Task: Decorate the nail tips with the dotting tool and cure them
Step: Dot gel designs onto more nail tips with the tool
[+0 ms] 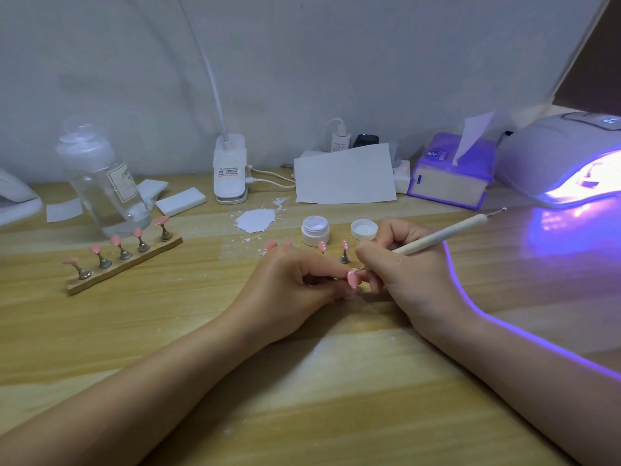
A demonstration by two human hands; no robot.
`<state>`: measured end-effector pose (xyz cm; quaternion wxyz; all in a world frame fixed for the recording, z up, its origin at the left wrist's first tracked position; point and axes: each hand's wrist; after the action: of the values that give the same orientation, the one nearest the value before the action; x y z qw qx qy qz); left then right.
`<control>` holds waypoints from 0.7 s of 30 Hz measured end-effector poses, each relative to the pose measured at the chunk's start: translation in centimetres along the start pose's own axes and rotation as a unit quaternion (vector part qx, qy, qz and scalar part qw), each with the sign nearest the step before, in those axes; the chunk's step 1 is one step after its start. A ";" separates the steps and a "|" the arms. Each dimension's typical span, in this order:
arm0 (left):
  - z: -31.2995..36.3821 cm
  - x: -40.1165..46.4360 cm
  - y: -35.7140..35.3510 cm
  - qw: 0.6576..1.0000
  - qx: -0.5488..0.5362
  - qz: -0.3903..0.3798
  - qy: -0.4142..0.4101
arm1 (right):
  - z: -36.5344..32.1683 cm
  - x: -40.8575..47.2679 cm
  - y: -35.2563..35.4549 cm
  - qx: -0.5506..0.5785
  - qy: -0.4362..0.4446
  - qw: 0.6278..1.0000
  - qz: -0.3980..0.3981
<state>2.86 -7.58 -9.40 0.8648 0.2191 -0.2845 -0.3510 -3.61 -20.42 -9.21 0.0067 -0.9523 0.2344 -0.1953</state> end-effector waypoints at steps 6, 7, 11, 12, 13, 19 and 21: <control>0.0 0.0 0.0 1.000 -0.010 -0.003 -0.002 | 0.0 0.0 0.1 0.004 -0.003 1.000 -0.001; 0.0 0.0 0.0 1.000 -0.006 -0.002 -0.004 | 0.0 0.0 0.1 0.002 -0.002 1.000 -0.003; 0.1 0.0 0.0 1.000 0.005 -0.003 -0.004 | -0.1 0.0 0.0 0.000 -0.001 1.000 -0.006; 0.1 0.0 0.0 1.000 0.003 -0.001 -0.003 | -0.1 0.0 0.0 0.001 -0.004 1.000 -0.003; 0.1 0.0 0.0 1.000 0.002 0.001 -0.001 | -0.1 0.0 0.0 0.002 -0.005 1.000 -0.001; 0.0 0.0 0.0 1.000 -0.005 -0.003 -0.003 | -0.2 0.0 0.0 0.002 -0.005 1.000 -0.003; 0.1 0.0 0.0 1.000 -0.007 -0.003 0.000 | -0.1 0.0 0.0 0.011 -0.009 1.000 0.000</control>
<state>2.83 -7.65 -9.35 0.8650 0.2141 -0.2818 -0.3556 -3.66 -20.39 -9.10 0.0193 -0.9539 0.2320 -0.1893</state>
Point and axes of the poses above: each hand's wrist, its own x-axis towards the middle knuckle, its own y-axis out of the back of the hand, z = x × y, and after that the axes turned 7 degrees about y, right-handed
